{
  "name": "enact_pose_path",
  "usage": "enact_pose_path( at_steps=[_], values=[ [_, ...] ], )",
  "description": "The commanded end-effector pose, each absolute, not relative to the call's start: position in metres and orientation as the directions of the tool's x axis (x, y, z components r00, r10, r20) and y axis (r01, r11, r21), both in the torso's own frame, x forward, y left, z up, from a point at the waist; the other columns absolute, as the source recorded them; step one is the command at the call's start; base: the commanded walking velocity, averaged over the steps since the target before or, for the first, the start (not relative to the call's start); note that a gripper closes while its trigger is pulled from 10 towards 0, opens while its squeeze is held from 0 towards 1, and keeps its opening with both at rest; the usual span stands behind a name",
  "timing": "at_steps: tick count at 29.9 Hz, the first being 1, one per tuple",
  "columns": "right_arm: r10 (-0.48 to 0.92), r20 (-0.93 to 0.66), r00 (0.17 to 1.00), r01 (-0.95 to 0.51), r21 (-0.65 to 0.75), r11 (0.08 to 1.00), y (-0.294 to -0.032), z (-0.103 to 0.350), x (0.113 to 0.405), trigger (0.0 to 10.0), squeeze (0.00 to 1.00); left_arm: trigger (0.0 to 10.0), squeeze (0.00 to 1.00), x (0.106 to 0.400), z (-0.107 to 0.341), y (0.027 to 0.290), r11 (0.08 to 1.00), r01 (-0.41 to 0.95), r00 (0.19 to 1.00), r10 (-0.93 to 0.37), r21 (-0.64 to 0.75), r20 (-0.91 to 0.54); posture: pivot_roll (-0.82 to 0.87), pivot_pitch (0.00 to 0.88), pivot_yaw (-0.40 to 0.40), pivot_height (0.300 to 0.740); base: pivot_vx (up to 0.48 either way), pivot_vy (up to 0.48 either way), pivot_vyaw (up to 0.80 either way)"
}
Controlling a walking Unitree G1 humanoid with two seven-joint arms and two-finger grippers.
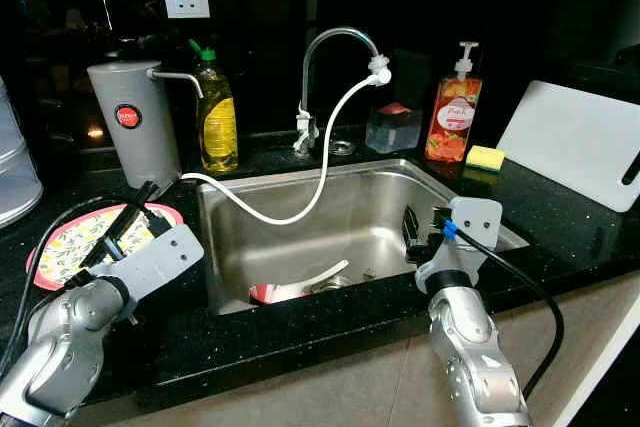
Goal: Kitchen organization
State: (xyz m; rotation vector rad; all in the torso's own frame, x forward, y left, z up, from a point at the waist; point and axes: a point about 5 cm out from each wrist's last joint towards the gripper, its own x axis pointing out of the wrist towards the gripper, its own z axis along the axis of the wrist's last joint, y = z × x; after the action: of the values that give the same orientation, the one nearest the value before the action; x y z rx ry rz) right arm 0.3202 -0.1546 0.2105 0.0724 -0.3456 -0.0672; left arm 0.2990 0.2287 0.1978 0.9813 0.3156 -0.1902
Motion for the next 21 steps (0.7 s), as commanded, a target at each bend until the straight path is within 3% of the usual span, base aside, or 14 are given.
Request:
enact_pose_path(
  at_steps=[1,9,19,20,21],
  values=[
    [-0.068,0.322,0.944,0.048,0.068,0.996,-0.153,0.208,0.320,10.0,0.00,10.0,0.00,0.291,0.164,0.213,0.556,0.463,0.863,-0.103,0.690,-0.495,-0.05,0.000,-0.005,0.740,0.000,0.000,0.00],
    [-0.065,0.322,0.944,0.046,0.066,0.997,-0.153,0.208,0.320,10.0,0.00,10.0,0.00,0.285,0.162,0.199,0.571,0.527,0.831,-0.189,0.630,-0.524,-0.05,0.000,-0.007,0.740,0.000,0.000,0.00],
    [-0.064,0.320,0.945,0.044,0.067,0.997,-0.152,0.208,0.320,10.0,0.00,10.0,0.00,0.281,0.160,0.199,0.560,0.542,0.819,-0.186,0.627,-0.543,-0.05,0.005,-0.009,0.740,0.000,0.000,0.00],
    [-0.064,0.320,0.945,0.045,0.067,0.997,-0.152,0.208,0.320,10.0,0.00,10.0,0.83,0.281,0.160,0.199,0.561,0.543,0.819,-0.189,0.625,-0.542,-0.05,0.005,-0.008,0.740,0.000,0.000,0.00],
    [-0.064,0.319,0.945,0.045,0.067,0.997,-0.152,0.208,0.320,10.0,0.00,10.0,1.00,0.280,0.160,0.198,0.566,0.542,0.819,-0.192,0.621,-0.540,-0.05,0.005,-0.008,0.740,0.000,0.000,0.00]
  ],
)
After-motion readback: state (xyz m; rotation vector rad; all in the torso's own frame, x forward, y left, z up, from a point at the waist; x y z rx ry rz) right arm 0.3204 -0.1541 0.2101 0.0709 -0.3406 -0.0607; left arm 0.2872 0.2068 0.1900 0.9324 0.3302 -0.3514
